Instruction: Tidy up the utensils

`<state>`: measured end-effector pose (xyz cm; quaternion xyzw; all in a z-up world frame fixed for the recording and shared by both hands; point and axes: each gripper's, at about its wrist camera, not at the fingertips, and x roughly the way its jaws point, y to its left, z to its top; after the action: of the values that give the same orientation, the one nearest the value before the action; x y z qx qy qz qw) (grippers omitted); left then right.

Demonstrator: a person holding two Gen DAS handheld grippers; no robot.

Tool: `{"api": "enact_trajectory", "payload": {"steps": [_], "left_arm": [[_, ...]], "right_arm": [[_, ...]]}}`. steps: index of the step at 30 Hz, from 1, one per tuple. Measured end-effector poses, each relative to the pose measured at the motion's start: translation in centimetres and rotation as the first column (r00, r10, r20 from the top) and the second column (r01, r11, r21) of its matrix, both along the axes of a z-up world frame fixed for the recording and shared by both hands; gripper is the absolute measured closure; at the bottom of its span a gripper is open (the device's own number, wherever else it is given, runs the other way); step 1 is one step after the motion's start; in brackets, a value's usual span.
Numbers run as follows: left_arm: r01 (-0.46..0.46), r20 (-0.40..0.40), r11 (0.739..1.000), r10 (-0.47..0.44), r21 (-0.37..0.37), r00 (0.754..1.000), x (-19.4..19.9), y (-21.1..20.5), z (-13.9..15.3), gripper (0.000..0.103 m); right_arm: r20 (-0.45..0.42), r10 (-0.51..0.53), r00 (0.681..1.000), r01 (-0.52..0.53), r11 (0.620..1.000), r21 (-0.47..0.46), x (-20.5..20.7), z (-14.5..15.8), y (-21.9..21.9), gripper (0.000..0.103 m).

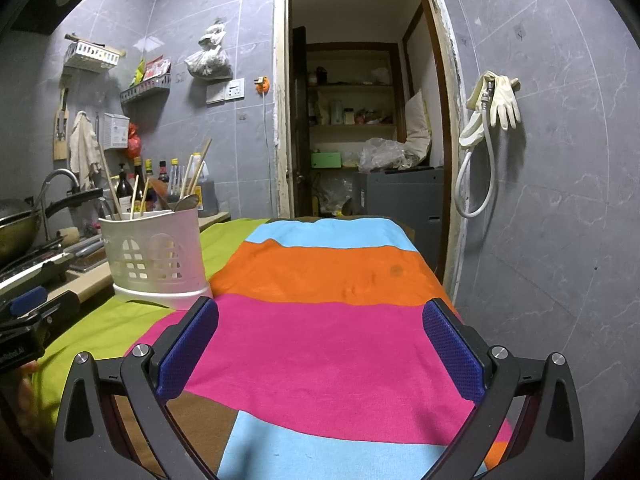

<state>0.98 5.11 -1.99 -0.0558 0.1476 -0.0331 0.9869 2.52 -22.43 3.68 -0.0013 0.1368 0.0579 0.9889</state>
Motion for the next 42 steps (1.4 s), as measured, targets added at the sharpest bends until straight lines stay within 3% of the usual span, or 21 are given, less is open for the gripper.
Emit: {"api": "enact_trajectory", "payload": {"steps": [42], "left_arm": [[0.002, -0.004, 1.000, -0.002, -0.003, 1.000, -0.08, 0.25, -0.04, 0.004]], "right_arm": [[-0.004, -0.001, 1.000, 0.001, 1.000, 0.001, -0.04, 0.06, -0.11, 0.000]]}}
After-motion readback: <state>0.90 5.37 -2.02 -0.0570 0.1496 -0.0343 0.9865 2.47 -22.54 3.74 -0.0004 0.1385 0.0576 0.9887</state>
